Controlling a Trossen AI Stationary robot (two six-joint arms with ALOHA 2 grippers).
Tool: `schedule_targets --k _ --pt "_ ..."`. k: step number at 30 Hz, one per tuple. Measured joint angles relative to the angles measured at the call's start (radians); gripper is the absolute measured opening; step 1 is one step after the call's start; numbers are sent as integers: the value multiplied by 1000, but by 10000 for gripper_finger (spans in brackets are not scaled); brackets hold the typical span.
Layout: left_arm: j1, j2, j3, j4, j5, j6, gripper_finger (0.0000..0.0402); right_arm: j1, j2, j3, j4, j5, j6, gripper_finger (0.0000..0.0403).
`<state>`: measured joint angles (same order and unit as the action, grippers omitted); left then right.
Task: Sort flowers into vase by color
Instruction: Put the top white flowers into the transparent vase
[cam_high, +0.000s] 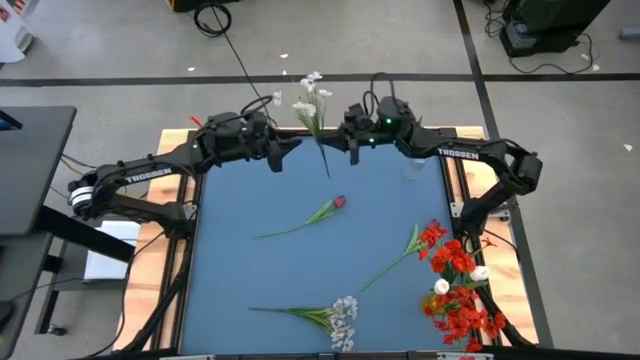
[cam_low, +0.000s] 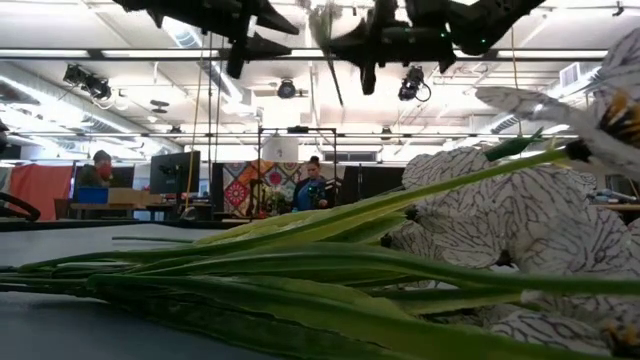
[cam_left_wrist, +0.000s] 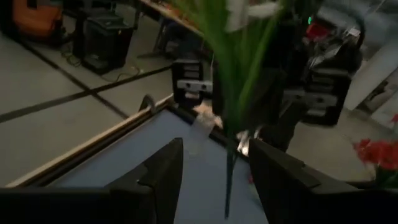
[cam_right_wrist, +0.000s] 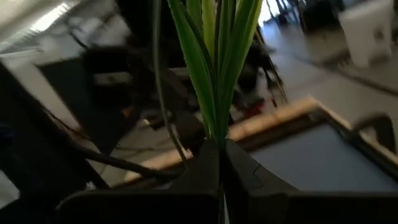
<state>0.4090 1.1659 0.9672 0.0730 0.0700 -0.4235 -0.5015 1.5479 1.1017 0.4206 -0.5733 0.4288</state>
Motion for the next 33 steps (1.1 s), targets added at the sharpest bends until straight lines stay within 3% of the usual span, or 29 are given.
schedule_targets --k 3,7,13,18,22,25,33 --pt "-11 52 0 99 5 -5 187 13 -8 -18 98 -21 14 10" --pt "-21 120 -1 262 93 30 187 36 -5 -23 104 -24 3 10" --pt "-7 146 -1 383 106 50 178 64 -5 -22 96 3 -12 10" --pt "10 146 0 412 196 78 127 77 -5 -22 95 50 -12 10" --pt "12 146 0 410 221 86 63 83 -5 -22 89 55 -9 15" --pt "16 146 0 408 245 128 15 84 -5 -22 72 55 -13 43" --pt "60 142 0 410 324 122 6 43 -5 -22 -163 48 -51 184"
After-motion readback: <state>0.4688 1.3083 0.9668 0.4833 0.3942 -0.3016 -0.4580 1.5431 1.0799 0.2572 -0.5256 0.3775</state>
